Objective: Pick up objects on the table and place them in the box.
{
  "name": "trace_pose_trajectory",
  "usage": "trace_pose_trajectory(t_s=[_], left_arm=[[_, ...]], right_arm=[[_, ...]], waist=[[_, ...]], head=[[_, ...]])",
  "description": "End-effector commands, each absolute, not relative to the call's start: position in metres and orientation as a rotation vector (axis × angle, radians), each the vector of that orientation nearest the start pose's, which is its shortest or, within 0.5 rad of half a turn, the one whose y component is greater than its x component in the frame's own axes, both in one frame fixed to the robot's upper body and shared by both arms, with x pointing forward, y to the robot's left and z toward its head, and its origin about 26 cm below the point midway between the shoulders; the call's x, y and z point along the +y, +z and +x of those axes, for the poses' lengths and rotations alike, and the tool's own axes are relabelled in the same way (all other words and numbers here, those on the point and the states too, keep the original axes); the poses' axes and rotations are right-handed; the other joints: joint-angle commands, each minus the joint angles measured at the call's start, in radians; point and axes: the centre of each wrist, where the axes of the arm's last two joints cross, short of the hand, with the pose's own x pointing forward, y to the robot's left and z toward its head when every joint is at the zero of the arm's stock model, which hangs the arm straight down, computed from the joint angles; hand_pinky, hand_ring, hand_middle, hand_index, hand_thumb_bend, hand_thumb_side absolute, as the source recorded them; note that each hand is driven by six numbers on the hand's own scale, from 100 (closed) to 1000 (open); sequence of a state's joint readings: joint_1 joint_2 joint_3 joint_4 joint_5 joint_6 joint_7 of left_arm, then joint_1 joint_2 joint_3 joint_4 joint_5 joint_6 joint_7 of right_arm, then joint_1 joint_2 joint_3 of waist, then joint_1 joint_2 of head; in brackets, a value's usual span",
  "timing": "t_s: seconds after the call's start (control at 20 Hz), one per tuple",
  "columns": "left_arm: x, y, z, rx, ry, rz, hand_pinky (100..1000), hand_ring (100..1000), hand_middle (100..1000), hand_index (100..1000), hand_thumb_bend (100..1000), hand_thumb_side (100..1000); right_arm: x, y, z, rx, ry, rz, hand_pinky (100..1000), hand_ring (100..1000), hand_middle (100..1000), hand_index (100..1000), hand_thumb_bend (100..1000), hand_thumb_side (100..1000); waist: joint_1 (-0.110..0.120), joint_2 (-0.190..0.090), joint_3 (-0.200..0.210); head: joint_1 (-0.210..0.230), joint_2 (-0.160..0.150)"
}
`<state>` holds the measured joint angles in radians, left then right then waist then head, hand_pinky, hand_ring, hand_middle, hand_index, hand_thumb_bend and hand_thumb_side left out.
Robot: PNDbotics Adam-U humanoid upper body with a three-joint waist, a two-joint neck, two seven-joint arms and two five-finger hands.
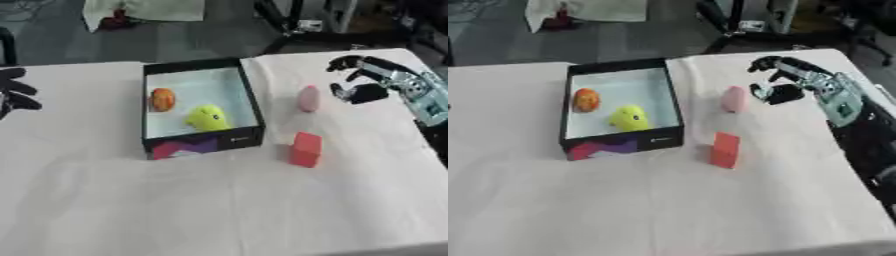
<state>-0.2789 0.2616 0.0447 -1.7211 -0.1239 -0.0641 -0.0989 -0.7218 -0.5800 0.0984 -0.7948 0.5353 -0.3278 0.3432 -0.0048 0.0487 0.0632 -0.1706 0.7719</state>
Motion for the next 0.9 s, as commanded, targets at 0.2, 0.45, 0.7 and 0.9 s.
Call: trace_pose_trajectory(t_s=[0.2,0.45,0.7,0.9], left_arm=[[0.275,0.135,0.332,-2.047,-0.468,0.232,645,513,551,792,100,885],[0.272,0.135,0.333,-2.048,-0.477,0.221,646,514,552,794,100,885],[0.267,0.135,0.333,-2.054,-0.48,0.203,646,515,552,794,100,884],[0.264,0.137,0.334,-2.064,-0.476,0.191,645,515,552,794,100,883]], right_arm=[[-0.396,0.105,0.44,-1.353,1.215,-0.652,804,946,943,865,100,477],[-0.393,0.096,0.44,-1.32,1.229,-0.658,802,929,924,861,100,488],[-0.385,0.088,0.442,-1.306,1.242,-0.688,787,887,851,825,100,289],[-0.38,0.084,0.443,-1.322,1.245,-0.73,770,845,762,748,100,228]], waist=[[0.015,0.006,0.005],[0.017,0.007,0.008],[0.02,0.008,0.016],[0.022,0.009,0.024]], head=[[-0.011,-0.002],[-0.014,-0.002],[-0.027,-0.002],[-0.037,-0.002]])
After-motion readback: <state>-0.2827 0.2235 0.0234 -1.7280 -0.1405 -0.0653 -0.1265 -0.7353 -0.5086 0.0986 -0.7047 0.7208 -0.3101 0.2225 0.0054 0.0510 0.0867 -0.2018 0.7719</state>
